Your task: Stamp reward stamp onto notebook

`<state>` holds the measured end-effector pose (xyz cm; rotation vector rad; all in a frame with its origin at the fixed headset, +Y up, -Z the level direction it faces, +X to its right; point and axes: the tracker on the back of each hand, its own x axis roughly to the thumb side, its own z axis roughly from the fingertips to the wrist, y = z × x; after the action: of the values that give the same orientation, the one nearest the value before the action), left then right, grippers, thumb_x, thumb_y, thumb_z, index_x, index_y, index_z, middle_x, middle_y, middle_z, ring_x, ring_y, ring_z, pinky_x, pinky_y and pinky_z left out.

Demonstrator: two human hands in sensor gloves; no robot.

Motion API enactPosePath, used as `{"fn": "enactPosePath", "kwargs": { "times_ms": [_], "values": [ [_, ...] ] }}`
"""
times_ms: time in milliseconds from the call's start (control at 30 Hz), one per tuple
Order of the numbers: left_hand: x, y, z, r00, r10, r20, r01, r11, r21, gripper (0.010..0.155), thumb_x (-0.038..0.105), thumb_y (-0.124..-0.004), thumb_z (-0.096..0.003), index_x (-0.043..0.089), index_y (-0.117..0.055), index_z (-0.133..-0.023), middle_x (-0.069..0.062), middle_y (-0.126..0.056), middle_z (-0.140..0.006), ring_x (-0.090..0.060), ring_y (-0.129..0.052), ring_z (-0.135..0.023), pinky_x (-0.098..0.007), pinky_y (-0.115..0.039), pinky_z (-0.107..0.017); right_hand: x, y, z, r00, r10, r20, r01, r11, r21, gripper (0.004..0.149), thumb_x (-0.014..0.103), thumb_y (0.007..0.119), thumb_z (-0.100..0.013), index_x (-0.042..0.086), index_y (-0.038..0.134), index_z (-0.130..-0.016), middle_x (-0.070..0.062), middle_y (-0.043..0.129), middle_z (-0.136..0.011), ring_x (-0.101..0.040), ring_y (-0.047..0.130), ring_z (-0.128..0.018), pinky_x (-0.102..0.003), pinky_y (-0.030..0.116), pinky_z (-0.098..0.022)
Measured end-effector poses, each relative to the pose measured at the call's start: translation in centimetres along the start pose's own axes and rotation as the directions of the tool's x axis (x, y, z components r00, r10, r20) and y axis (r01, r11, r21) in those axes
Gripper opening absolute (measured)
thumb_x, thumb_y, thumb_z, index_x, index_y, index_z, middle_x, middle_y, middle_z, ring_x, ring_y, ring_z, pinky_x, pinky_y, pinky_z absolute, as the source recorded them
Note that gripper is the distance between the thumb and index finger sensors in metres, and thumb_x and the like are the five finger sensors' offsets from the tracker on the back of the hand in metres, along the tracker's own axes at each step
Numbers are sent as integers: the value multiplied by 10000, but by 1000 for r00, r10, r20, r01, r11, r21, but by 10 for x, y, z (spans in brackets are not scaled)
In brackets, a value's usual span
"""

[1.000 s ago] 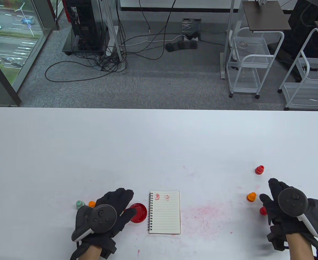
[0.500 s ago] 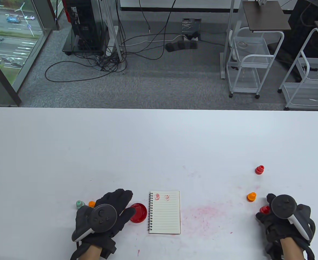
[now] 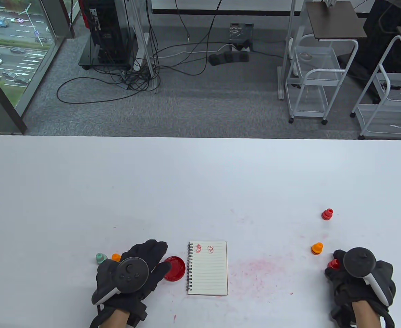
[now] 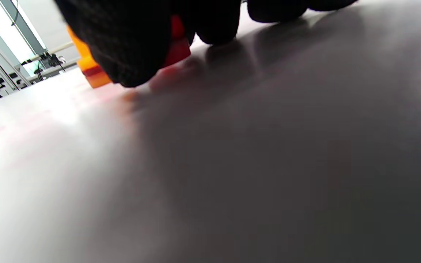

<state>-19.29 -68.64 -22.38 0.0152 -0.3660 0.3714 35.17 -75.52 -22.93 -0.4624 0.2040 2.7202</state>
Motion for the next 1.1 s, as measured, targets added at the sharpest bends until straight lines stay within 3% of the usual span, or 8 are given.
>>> {"fn": "enactPosePath", "kwargs": {
  "times_ms": [300, 533, 767, 1100],
  "values": [
    [1, -1, 0, 1000, 5, 12, -5, 1000, 3, 674, 549, -689, -504, 188, -751, -1070, -173, -756, -1097, -429, -833, -924, -599, -715, -672, 17, -15, 15, 997, -16, 75, 21, 997, -69, 635, 330, 844, -414, 170, 592, -975, -212, 649, -1020, -588, 670, -852, -703, 621, -595],
    [4, -2, 2, 1000, 14, 25, -14, 1000, 9, 670, 547, -689, -504, 190, -754, -1067, -171, -759, -1095, -425, -836, -922, -597, -718, -671, 40, -23, 33, 980, -94, 176, 113, 989, -100, 638, 287, 873, -402, 175, 609, -971, -137, 851, -862, -413, 897, -713, -607, 783, -526],
    [10, 1, 6, 997, 29, 70, -34, 997, 66, 661, 534, -697, -500, 185, -762, -1058, -168, -777, -1079, -410, -859, -904, -579, -739, -660, 93, -29, 54, 924, -132, 358, 178, 979, -99, 655, 300, 885, -384, 128, 623, -960, -76, 847, -712, -287, 863, -603, -539, 791, -497],
    [27, 3, 8, 970, 137, 199, -181, 957, 227, 671, 502, -734, -485, 192, -709, -1080, -170, -746, -1088, -382, -868, -886, -536, -764, -640, 192, -13, 86, 764, -163, 624, 272, 959, -82, 650, 300, 904, -354, 100, 684, -932, -52, 899, -655, -250, 916, -558, -503, 850, -466]
  ]
}}
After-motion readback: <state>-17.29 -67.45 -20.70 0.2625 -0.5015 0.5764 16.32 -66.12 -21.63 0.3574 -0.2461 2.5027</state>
